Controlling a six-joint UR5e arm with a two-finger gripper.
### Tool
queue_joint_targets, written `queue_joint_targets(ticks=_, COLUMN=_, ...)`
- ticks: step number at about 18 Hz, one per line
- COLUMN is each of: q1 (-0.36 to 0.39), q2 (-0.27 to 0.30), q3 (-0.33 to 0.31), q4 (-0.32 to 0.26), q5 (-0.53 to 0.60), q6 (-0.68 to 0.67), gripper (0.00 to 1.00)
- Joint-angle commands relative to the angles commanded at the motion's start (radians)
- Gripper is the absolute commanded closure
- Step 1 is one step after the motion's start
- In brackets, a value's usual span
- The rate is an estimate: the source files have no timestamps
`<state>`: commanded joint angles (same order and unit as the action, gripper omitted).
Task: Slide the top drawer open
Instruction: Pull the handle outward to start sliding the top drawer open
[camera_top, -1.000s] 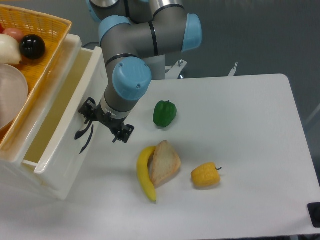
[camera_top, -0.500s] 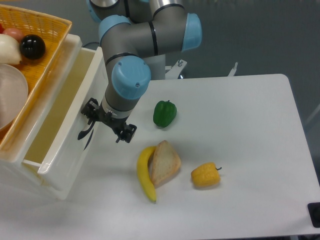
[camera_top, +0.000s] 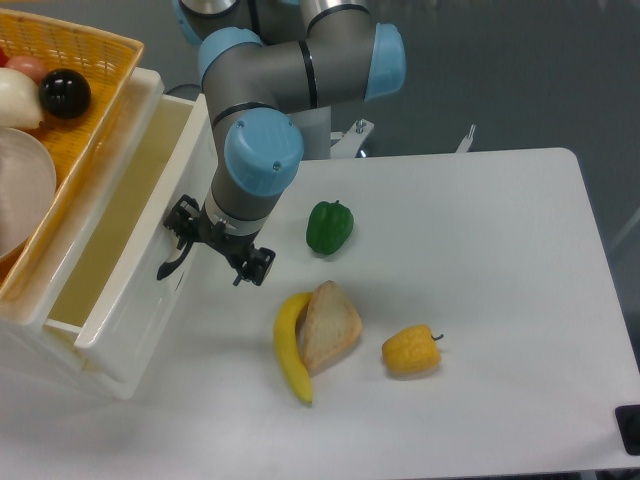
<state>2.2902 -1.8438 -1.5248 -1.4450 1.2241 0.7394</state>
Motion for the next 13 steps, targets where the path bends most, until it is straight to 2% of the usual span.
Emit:
queue_joint_targets(ticks=8, q1=0.011, q2=-0.002, q3=0.006, q4=0.018, q5=0.002, q6=0.002, gripper=0.00)
queue_joint_targets(ticks=13, q1=0.009, q2=0.000, q3=0.005, q4=0.006, q5=0.014, q6=-0.003, gripper=0.00)
